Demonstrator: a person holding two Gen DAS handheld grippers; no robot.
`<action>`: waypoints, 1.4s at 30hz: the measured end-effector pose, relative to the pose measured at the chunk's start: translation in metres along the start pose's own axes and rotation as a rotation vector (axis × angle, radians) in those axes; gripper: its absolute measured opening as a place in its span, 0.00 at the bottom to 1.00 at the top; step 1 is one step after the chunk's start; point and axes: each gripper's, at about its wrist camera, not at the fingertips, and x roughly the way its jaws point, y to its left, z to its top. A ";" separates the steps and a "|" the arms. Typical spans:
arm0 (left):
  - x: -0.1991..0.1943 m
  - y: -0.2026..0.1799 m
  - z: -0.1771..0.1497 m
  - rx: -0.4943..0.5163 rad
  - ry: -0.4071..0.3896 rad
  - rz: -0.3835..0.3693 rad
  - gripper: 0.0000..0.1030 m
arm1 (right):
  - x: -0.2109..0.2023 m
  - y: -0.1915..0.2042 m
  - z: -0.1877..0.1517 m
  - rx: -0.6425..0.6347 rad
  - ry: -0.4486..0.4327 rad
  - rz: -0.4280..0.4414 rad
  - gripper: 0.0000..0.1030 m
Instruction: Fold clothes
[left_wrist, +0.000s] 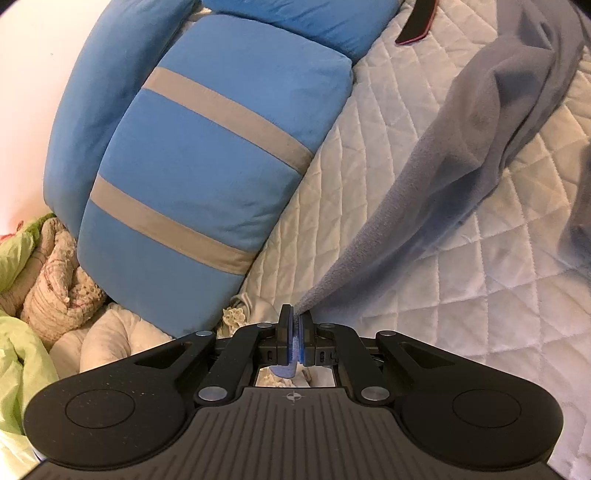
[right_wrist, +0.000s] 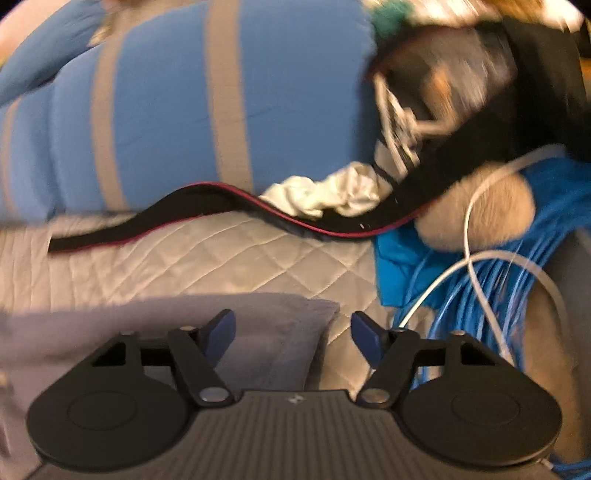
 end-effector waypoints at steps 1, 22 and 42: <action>0.001 0.000 0.000 -0.003 0.003 -0.002 0.03 | 0.007 -0.005 0.000 0.038 0.012 0.010 0.68; -0.040 0.048 -0.021 -0.096 0.042 -0.057 0.02 | -0.013 -0.029 0.000 0.196 -0.072 0.061 0.09; 0.059 0.047 -0.002 -0.197 0.151 -0.174 0.03 | -0.013 -0.027 0.006 0.192 -0.104 0.023 0.09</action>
